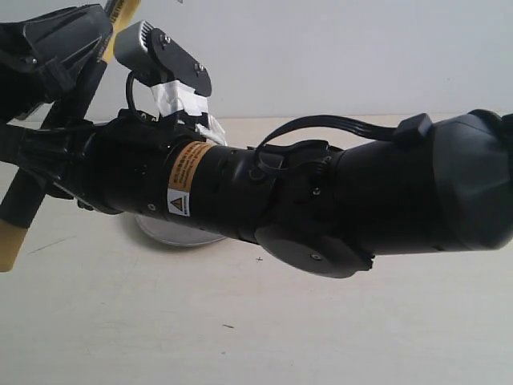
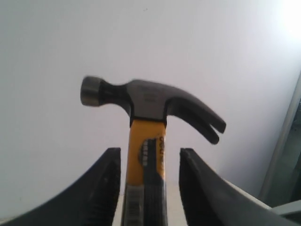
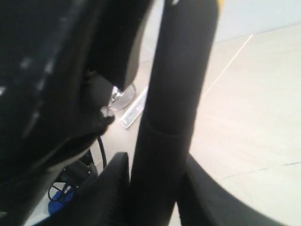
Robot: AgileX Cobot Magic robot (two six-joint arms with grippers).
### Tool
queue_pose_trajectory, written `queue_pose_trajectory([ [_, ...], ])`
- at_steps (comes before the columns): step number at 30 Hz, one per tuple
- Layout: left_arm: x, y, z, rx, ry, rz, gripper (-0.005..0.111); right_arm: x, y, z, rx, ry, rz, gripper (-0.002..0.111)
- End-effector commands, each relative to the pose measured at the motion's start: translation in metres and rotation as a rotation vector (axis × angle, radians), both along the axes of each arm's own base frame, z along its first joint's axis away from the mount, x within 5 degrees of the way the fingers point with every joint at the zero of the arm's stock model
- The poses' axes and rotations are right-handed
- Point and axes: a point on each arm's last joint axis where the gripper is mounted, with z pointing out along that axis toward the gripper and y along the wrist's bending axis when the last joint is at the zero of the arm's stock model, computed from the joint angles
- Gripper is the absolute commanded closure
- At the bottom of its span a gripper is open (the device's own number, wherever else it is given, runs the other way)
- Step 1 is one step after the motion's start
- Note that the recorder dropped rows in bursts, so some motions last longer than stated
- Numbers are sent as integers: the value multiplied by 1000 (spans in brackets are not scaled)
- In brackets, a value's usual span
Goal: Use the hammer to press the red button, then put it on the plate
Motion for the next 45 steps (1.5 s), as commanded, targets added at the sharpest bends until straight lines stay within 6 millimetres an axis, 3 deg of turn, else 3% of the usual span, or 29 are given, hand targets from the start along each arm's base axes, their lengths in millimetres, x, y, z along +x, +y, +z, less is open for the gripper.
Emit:
queue_pose_trajectory([
  [1, 0, 3, 7, -30, -23, 14, 62, 0, 1, 12, 37, -62, 16, 108],
  [6, -6, 5, 15, -15, -72, 21, 62, -3, -2, 16, -23, -67, 19, 108],
  [12, -19, 15, 28, 44, -109, 75, 62, -7, -18, 23, -245, -73, -37, 108],
  [16, -31, 26, 37, 59, -74, 141, 62, -13, -34, 35, -387, -80, -78, 108],
  [22, -41, 35, 31, 151, 55, 193, 64, -24, -56, 59, -481, -102, -119, 108],
  [25, -43, 40, 25, 188, 141, 217, 77, -32, -67, 76, -480, -131, -136, 108],
  [27, -48, 43, 16, 204, 186, 225, 103, -41, -79, 92, -487, -158, -157, 108],
  [31, -73, 53, 2, 224, 155, 227, 107, -58, -117, 112, -652, -169, -252, 108],
  [33, -99, 66, 0, 224, 116, 251, 107, -69, -143, 122, -749, -145, -330, 108],
  [36, -127, 82, 1, 230, 79, 295, 107, -84, -164, 128, -764, -151, -369, 108],
  [39, -160, 99, -2, 190, 41, 340, 107, -104, -189, 115, -729, -160, -403, 108],
  [43, -179, 108, -10, 137, -26, 351, 107, -118, -207, 88, -728, -139, -434, 108],
  [45, -178, 107, -16, 118, -9, 345, 107, -123, -212, 74, -735, -122, -431, 108],
])
